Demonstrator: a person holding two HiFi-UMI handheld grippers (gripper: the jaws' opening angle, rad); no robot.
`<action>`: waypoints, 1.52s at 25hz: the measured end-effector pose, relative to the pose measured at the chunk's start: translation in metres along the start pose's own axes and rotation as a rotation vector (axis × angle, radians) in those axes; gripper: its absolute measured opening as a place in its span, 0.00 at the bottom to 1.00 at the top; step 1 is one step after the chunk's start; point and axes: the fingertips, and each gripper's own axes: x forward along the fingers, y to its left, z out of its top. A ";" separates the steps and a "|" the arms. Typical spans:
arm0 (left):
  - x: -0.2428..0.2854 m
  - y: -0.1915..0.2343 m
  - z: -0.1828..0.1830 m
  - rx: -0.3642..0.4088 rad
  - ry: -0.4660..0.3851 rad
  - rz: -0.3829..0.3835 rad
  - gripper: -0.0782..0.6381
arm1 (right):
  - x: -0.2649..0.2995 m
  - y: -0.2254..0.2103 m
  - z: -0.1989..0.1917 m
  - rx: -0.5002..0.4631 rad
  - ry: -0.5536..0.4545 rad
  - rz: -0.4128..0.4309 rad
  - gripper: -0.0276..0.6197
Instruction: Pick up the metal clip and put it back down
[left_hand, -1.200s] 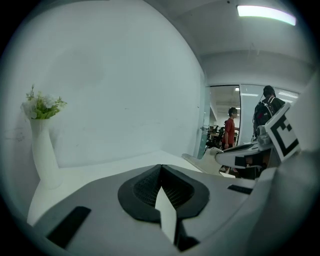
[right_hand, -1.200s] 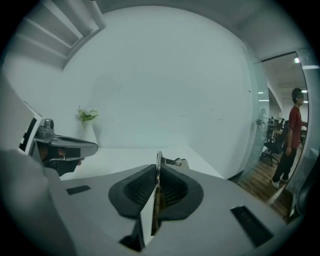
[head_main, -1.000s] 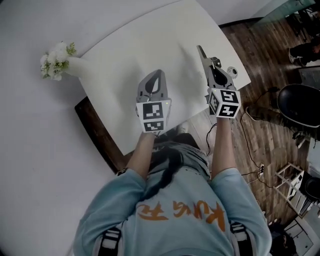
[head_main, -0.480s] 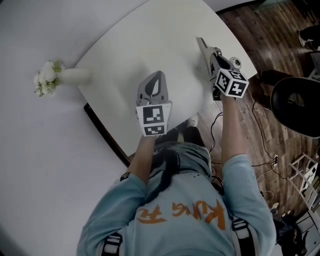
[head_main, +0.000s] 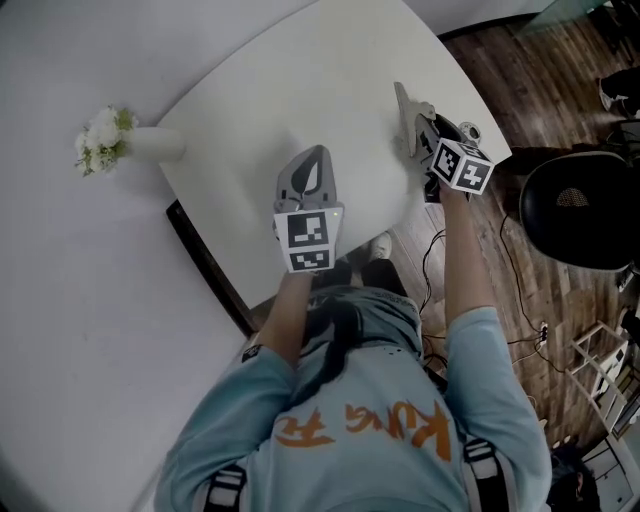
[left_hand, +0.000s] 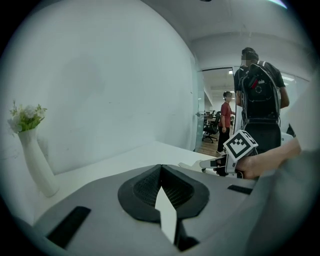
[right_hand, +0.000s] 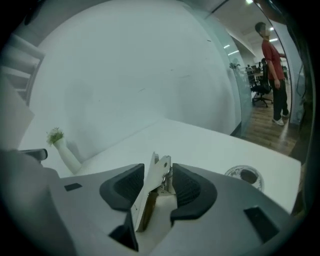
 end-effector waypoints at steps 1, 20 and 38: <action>0.000 0.001 0.002 0.009 -0.007 0.009 0.14 | -0.005 0.001 0.003 -0.032 -0.003 -0.016 0.34; -0.092 -0.003 0.128 -0.003 -0.389 0.078 0.14 | -0.191 0.152 0.130 -0.440 -0.469 -0.005 0.06; -0.090 -0.003 0.128 0.013 -0.393 0.090 0.14 | -0.205 0.181 0.133 -0.531 -0.497 0.067 0.06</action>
